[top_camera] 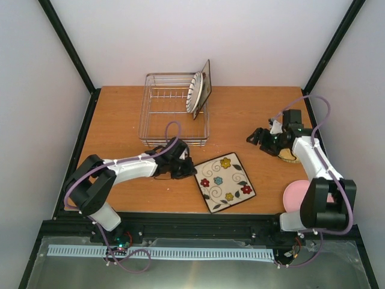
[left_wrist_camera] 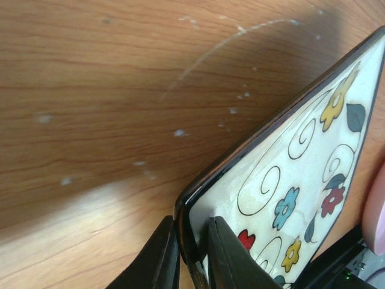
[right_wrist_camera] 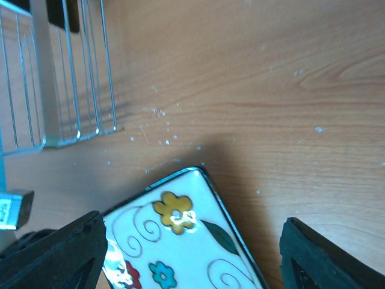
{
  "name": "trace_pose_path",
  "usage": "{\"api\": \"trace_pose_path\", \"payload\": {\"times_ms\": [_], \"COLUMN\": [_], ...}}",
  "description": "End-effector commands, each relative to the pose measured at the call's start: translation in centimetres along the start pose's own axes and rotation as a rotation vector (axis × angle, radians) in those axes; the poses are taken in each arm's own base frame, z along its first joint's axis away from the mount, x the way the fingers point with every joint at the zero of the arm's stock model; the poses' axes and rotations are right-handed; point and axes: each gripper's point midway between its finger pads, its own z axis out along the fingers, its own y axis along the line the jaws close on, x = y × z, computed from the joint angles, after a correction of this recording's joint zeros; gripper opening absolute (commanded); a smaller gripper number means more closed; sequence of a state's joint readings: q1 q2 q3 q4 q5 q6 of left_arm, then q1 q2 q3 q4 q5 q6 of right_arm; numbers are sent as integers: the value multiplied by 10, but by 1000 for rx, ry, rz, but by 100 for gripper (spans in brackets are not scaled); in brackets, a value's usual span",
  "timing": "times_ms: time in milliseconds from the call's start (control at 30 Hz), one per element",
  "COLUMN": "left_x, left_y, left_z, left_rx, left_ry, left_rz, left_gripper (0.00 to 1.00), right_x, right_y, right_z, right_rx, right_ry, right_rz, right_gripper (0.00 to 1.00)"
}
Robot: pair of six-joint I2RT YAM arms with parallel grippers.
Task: Load the plates into the dish rack
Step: Move the plate to the center of the board, then pick up the plate at the center of the board.
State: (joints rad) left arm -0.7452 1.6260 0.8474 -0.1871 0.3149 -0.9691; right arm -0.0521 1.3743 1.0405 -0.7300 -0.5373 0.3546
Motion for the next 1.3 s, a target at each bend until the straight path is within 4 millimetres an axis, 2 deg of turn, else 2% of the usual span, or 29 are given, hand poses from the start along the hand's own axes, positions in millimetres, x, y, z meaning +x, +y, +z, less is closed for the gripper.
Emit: {"api": "trace_pose_path", "payload": {"times_ms": [0, 167, 400, 667, 833, 933, 1067, 1133, 1267], "left_x": [11, 10, -2, -12, -21, -21, -12, -8, 3], "left_y": [66, 84, 80, 93, 96, 88, 82, 80, 63], "left_z": [-15, -19, -24, -31, -39, -38, -40, -45, -58], "left_rx": [-238, -259, -267, -261, -244, -211, -158, -140, -70], "left_ry": [0, -12, -51, -65, -81, -60, -41, -39, -29], "left_rz": [-3, -32, 1, -14, -5, 8, -28, -39, -19], "left_gripper": [1, 1, 1, 1, 2, 14, 24, 27, 42], "right_x": [17, 26, 51, 60, 78, 84, 82, 83, 90], "right_y": [0, 3, -10, -13, -18, -18, -18, -19, -23], "right_z": [24, 44, 77, 104, 122, 123, 118, 114, 107], "right_rx": [-105, -200, -267, -310, -288, -264, -235, -217, -182], "right_ry": [97, 153, 206, 249, 306, 317, 313, 311, 315], "right_rz": [-33, 5, 66, 73, 63, 31, 15, 12, 4], "right_gripper": [78, 78, 80, 78, 78, 78, 78, 78, 77]}}
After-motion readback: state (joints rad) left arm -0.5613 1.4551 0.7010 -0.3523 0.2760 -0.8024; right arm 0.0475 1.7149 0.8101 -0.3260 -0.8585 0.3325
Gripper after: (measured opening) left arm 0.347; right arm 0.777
